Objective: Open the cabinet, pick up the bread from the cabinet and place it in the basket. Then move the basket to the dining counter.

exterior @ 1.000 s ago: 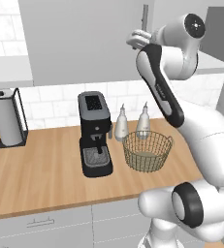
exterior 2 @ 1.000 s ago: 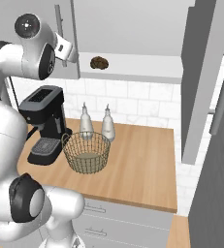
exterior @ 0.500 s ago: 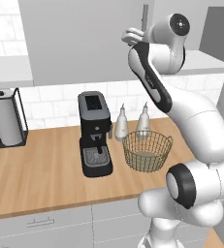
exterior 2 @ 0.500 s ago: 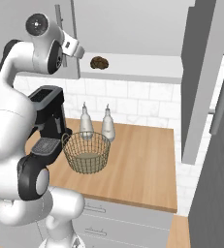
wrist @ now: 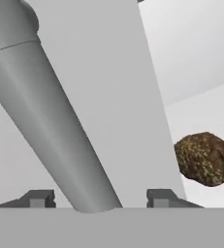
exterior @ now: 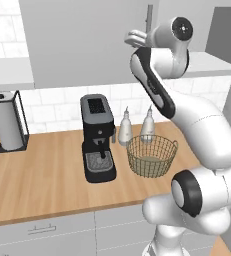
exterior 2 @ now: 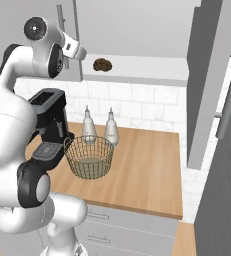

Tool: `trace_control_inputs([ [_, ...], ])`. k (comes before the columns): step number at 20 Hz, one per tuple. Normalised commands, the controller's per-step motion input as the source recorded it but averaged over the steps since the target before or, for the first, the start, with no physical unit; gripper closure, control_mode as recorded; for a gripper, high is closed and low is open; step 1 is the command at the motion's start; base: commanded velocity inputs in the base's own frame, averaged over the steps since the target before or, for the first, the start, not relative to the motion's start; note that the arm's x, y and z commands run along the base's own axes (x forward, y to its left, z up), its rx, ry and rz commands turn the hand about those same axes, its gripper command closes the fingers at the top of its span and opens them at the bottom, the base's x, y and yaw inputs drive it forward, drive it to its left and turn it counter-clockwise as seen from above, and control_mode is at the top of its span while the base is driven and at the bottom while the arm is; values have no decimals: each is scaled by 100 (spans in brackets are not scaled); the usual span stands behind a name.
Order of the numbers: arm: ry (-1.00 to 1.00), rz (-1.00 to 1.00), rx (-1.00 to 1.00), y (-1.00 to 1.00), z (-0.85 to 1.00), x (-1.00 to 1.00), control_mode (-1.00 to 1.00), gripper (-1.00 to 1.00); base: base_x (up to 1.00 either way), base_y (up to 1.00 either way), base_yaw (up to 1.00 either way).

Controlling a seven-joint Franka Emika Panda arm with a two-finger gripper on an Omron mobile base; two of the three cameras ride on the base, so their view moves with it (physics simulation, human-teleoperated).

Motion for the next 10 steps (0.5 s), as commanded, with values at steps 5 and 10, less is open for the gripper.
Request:
trace_control_inputs([
  [5,-4,-7,0,22,-9,69,-100,100,0,0,0],
  [10,-5,-2,0,34,0,-1,-100,100,0,0,0],
])
